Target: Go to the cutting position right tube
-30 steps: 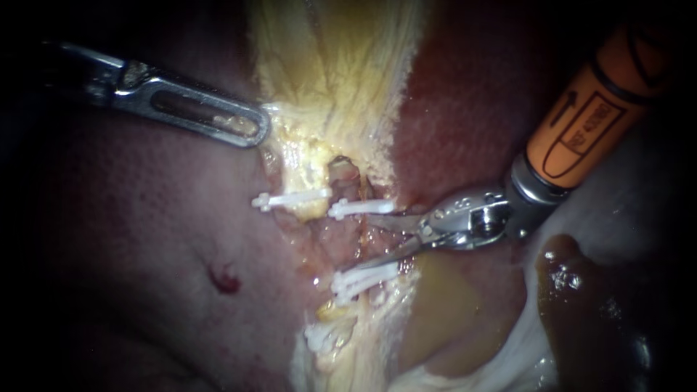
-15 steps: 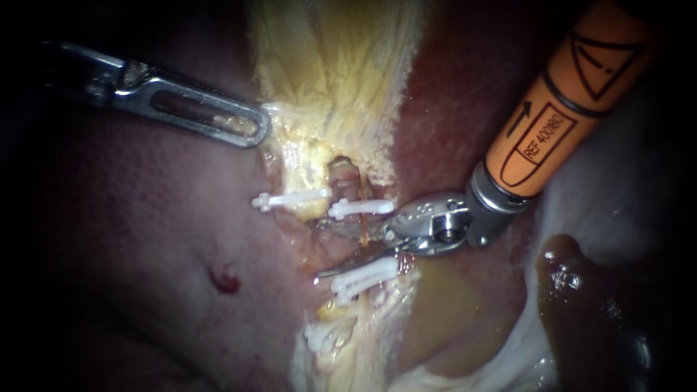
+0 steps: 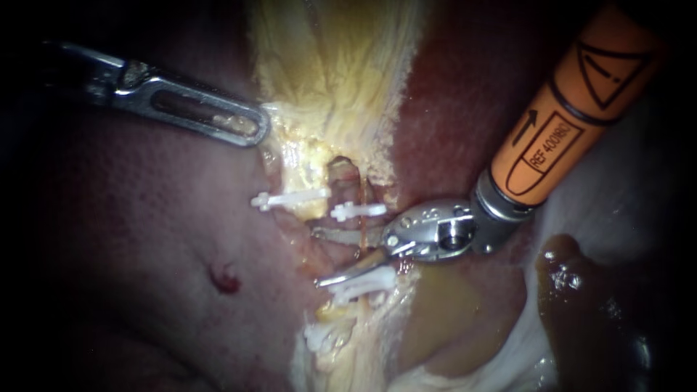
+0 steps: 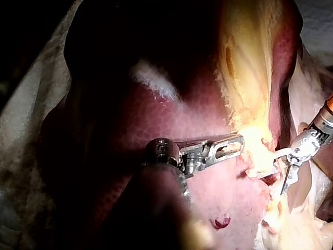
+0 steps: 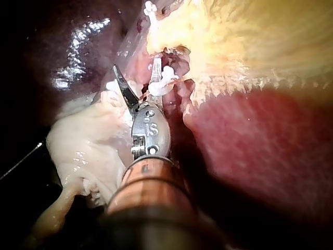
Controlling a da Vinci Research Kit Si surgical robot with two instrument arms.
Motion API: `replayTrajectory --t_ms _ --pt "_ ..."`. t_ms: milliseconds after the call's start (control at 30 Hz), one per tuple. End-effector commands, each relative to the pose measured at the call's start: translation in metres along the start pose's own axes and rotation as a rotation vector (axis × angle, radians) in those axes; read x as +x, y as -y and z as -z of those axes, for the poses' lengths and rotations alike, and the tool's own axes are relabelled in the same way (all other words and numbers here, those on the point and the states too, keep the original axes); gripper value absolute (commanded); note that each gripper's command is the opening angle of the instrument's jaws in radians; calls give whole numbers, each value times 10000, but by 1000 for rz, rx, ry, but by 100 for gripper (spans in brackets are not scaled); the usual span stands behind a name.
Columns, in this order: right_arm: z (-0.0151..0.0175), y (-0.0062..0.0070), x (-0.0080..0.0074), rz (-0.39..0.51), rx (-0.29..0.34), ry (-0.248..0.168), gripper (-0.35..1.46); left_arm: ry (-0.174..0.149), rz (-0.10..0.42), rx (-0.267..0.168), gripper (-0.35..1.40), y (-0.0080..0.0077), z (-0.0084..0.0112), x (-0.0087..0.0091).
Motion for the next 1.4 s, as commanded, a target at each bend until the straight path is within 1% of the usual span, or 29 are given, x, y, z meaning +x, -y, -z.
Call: replayTrajectory --t_ms 33,133,233,567,767,867,967,1200,1233,1400 --pt "-1 1 1 4 7 3 144 0 0 2 -35 -1 0 0" --pt "-3 3 3 13 20 3 142 0 0 2 -35 -2 0 0" --pt "-6 2 5 15 21 -3 142 0 0 2 -35 -2 0 0" --pt "-22 -9 13 -1 2 -9 139 0 0 1 -35 -2 -1 -1" --pt "-22 -8 13 -1 4 -12 141 0 0 1 -35 -2 -1 -1" --pt "-19 -3 15 0 10 -27 142 0 0 1 -35 -2 -1 -1" --pt "-16 4 20 0 15 -39 142 0 0 1 -35 -2 -1 -1" --pt "-10 22 36 1 48 -67 144 0 0 1 -35 -2 0 -1" --pt "-9 24 38 2 54 -66 144 0 0 1 -35 -2 0 -1" --pt "-8 28 41 4 62 -71 142 0 0 1 -35 -3 0 -1"
